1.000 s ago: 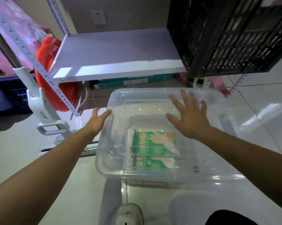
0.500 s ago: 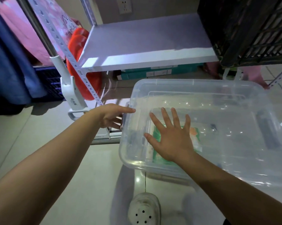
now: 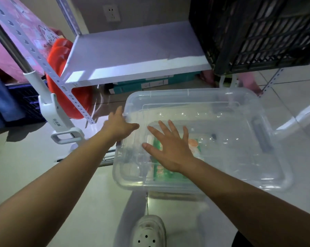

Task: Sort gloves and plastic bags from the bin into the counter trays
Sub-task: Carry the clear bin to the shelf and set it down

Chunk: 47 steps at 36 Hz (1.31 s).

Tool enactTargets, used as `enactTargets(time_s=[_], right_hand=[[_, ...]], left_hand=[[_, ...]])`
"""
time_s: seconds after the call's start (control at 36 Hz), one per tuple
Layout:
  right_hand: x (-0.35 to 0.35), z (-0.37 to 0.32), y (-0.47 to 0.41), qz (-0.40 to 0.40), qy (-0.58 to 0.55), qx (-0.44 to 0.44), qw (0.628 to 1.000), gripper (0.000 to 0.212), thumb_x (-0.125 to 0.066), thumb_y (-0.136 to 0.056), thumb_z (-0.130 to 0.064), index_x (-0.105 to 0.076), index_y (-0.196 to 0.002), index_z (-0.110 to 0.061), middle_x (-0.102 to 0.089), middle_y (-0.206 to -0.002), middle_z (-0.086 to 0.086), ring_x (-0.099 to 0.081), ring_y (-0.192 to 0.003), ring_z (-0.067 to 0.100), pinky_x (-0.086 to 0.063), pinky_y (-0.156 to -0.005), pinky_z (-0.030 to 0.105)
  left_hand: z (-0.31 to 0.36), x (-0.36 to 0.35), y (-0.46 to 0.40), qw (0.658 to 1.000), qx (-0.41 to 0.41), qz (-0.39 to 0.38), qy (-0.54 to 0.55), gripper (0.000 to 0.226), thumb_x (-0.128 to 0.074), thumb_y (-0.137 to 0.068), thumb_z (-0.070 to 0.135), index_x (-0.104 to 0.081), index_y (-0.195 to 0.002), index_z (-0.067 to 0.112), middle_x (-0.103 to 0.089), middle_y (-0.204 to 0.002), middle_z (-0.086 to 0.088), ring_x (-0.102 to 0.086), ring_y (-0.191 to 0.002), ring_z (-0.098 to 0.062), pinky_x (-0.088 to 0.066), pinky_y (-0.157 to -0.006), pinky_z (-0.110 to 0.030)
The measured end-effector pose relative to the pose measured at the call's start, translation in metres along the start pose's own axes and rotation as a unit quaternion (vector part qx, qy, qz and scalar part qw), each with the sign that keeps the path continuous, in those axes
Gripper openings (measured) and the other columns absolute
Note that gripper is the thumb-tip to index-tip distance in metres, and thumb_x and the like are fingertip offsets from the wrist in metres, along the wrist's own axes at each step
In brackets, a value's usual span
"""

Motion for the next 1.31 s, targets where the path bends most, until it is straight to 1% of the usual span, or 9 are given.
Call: enactTargets(time_s=[0.14, 0.28, 0.36, 0.44, 0.64, 0.75, 0.97, 1.17, 1.31], right_hand=[[0.07, 0.051, 0.014, 0.098, -0.058, -0.074, 0.991, 0.075, -0.028, -0.085, -0.08, -0.028, -0.151, -0.045, -0.015, -0.166, -0.007, -0.003, -0.152, 0.016, 0.002, -0.119, 0.056], [0.155, 0.146, 0.027, 0.148, -0.24, -0.243, 0.928, 0.07, -0.05, -0.09, -0.067, -0.037, -0.15, -0.033, -0.032, -0.16, 0.002, -0.032, -0.143, 0.024, -0.026, -0.115, 0.048], [0.187, 0.198, 0.044, 0.133, -0.347, -0.349, 0.86, 0.076, -0.058, -0.086, -0.062, -0.038, -0.15, -0.026, -0.03, -0.16, 0.006, -0.03, -0.141, 0.023, -0.025, -0.11, 0.043], [0.192, 0.243, 0.07, 0.067, -0.398, -0.487, 0.775, 0.108, -0.064, -0.066, -0.078, -0.026, -0.154, -0.029, -0.021, -0.163, 0.01, -0.022, -0.146, 0.04, -0.019, -0.109, 0.066], [0.151, 0.284, 0.086, -0.017, -0.577, -0.46, 0.675, 0.089, -0.05, -0.078, -0.078, -0.041, -0.146, -0.021, -0.049, -0.143, 0.02, -0.048, -0.125, 0.049, -0.03, -0.104, 0.071], [0.143, 0.284, 0.08, -0.009, -0.568, -0.466, 0.679, 0.082, -0.053, -0.078, -0.076, -0.056, -0.128, -0.011, -0.063, -0.125, 0.018, -0.059, -0.115, 0.044, -0.042, -0.101, 0.062], [0.187, 0.275, 0.068, -0.035, -0.408, -0.487, 0.771, 0.058, -0.077, -0.075, -0.049, -0.065, -0.116, -0.01, -0.071, -0.1, 0.012, -0.073, -0.082, 0.032, -0.058, -0.075, 0.052], [0.189, 0.245, 0.048, -0.082, -0.237, -0.49, 0.835, 0.047, -0.084, -0.078, -0.028, -0.06, -0.112, -0.005, -0.064, -0.109, 0.018, -0.068, -0.09, 0.035, -0.061, -0.059, 0.044], [0.181, 0.238, 0.041, -0.088, -0.185, -0.501, 0.841, 0.047, -0.079, -0.084, -0.018, -0.054, -0.12, 0.001, -0.062, -0.111, 0.021, -0.063, -0.087, 0.035, -0.055, -0.076, 0.049]], left_hand=[[0.033, -0.046, 0.029, 0.964, -0.211, 0.088, -0.135, 0.086, -0.035, -0.087, 0.077, 0.002, -0.156, 0.041, 0.011, -0.166, 0.0, 0.011, -0.152, -0.028, 0.002, -0.119, -0.056], [0.054, -0.097, 0.065, 0.901, -0.359, 0.036, -0.241, 0.078, -0.008, -0.083, 0.084, 0.017, -0.15, 0.051, 0.022, -0.163, 0.004, 0.022, -0.15, -0.025, 0.01, -0.119, -0.057], [0.052, -0.114, 0.075, 0.887, -0.378, 0.016, -0.265, 0.07, -0.001, -0.085, 0.081, 0.018, -0.148, 0.054, 0.02, -0.164, 0.006, 0.023, -0.15, -0.025, 0.011, -0.118, -0.059], [0.05, -0.122, 0.078, 0.886, -0.374, 0.004, -0.273, 0.066, 0.004, -0.086, 0.079, 0.018, -0.146, 0.057, 0.019, -0.163, 0.008, 0.022, -0.15, -0.025, 0.012, -0.116, -0.061], [0.051, -0.125, 0.08, 0.882, -0.371, 0.005, -0.29, 0.067, 0.003, -0.084, 0.082, 0.018, -0.146, 0.058, 0.017, -0.163, 0.009, 0.018, -0.151, -0.024, 0.008, -0.116, -0.063], [0.052, -0.125, 0.081, 0.879, -0.372, 0.007, -0.297, 0.068, 0.001, -0.085, 0.081, 0.015, -0.148, 0.056, 0.012, -0.164, 0.007, 0.013, -0.152, -0.025, 0.004, -0.116, -0.064], [0.054, -0.124, 0.082, 0.879, -0.374, 0.007, -0.296, 0.069, 0.0, -0.086, 0.08, 0.012, -0.149, 0.055, 0.011, -0.164, 0.006, 0.012, -0.152, -0.026, 0.004, -0.115, -0.066], [0.055, -0.128, 0.081, 0.879, -0.376, 0.015, -0.293, 0.068, 0.001, -0.086, 0.08, 0.015, -0.148, 0.055, 0.015, -0.164, 0.006, 0.016, -0.151, -0.026, 0.008, -0.115, -0.065], [0.055, -0.132, 0.079, 0.877, -0.382, 0.022, -0.29, 0.069, -0.001, -0.087, 0.08, 0.01, -0.15, 0.054, 0.012, -0.164, 0.006, 0.012, -0.152, -0.028, 0.009, -0.115, -0.065]])
Point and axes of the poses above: each hand's wrist, its own y-axis away from the middle knuckle, its own x-axis out of the back of the hand, z = x × y, the point moved 2 cm from there along -y, towards the middle knuckle
